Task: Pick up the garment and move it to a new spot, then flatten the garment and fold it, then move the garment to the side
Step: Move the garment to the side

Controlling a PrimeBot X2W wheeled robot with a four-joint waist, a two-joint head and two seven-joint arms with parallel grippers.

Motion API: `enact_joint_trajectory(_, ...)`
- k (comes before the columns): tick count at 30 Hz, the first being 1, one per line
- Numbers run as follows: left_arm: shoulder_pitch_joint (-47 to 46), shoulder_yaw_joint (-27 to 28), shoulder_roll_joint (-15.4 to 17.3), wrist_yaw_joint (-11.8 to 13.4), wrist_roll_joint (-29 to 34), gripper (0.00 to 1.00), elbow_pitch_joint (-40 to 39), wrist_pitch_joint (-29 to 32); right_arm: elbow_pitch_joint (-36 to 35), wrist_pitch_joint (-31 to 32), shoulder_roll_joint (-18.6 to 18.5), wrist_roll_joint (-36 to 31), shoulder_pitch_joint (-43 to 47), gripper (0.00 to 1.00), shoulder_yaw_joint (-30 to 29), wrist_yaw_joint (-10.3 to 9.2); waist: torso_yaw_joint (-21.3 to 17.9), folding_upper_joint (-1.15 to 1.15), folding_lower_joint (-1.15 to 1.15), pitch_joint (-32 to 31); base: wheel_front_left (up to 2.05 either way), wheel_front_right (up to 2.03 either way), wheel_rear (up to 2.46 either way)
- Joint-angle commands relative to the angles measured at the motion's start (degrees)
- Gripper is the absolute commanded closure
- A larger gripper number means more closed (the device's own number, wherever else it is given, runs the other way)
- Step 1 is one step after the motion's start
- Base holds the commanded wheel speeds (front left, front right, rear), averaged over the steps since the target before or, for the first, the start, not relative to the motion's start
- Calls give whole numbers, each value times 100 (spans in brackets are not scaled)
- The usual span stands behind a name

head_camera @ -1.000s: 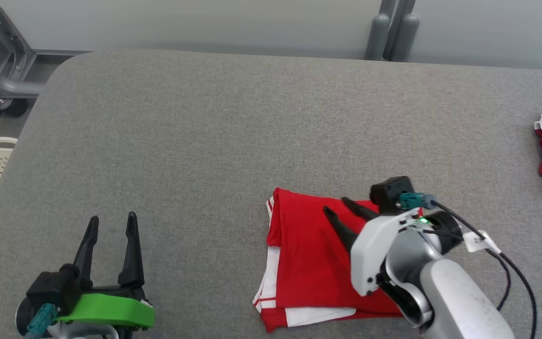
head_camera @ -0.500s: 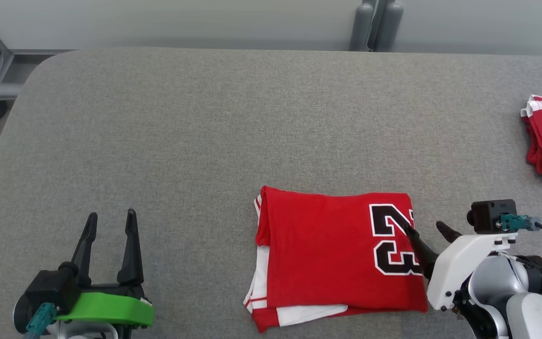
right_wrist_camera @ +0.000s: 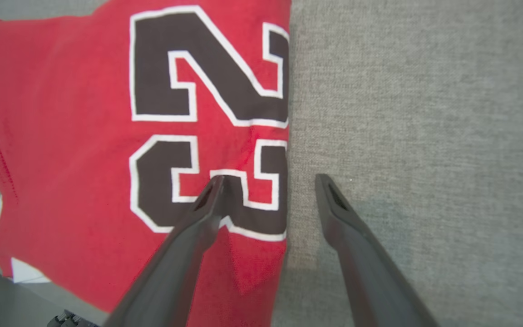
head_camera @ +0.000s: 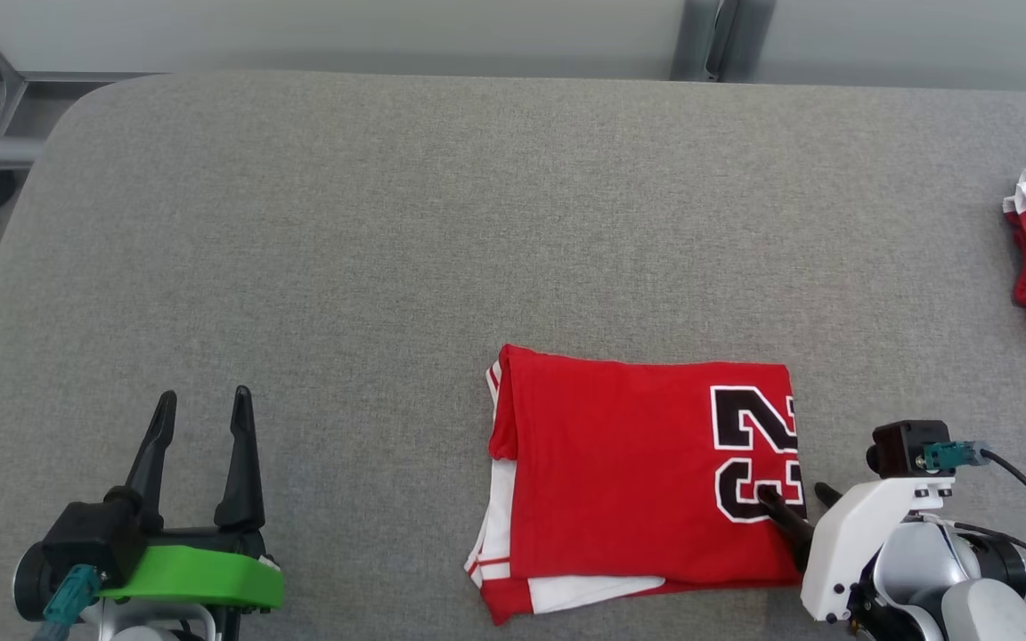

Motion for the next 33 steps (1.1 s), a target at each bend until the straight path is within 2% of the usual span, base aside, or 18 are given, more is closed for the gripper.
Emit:
enact_joint_trajectory(1, -81, 26, 40, -13, 35, 0, -21, -2, 94, -25, -13, 45, -76, 0, -6, -1, 15, 0, 0, 4, 0, 0, 0)
enact_joint_trajectory(6, -66, 22, 36, -13, 67, 0, -42, -2, 582, -78, -7, 63, -258, 1, 41, -1, 66, 0, 0, -5, 0, 0, 0)
enact_joint_trajectory(7, -59, 18, 35, -13, 70, 0, -39, -2, 653, -83, -6, 71, -292, 54, 57, -1, 73, 0, 0, -6, 0, 0, 0)
enact_joint_trajectory(8, -53, 14, 34, -13, 73, 0, -35, -2, 711, -91, -6, 67, -324, 93, 68, -1, 80, 0, 0, -8, 0, 0, 0)
enact_joint_trajectory(9, -46, 9, 33, -13, 69, 0, -32, -2, 753, -88, -4, 34, -352, 100, 93, -1, 88, 0, 0, -11, 0, 0, 0)
enact_joint_trajectory(21, -26, 78, -8, -13, 63, 0, -15, -2, 724, -126, -22, -447, -722, 100, 2, -6, 62, 0, 0, -66, 0, 0, 0)
enact_joint_trajectory(33, -171, 123, -4, -13, 97, 0, -68, -3, 702, 326, -25, -1086, -1848, 100, 291, -5, -396, 0, 0, 130, 0, 0, 0)
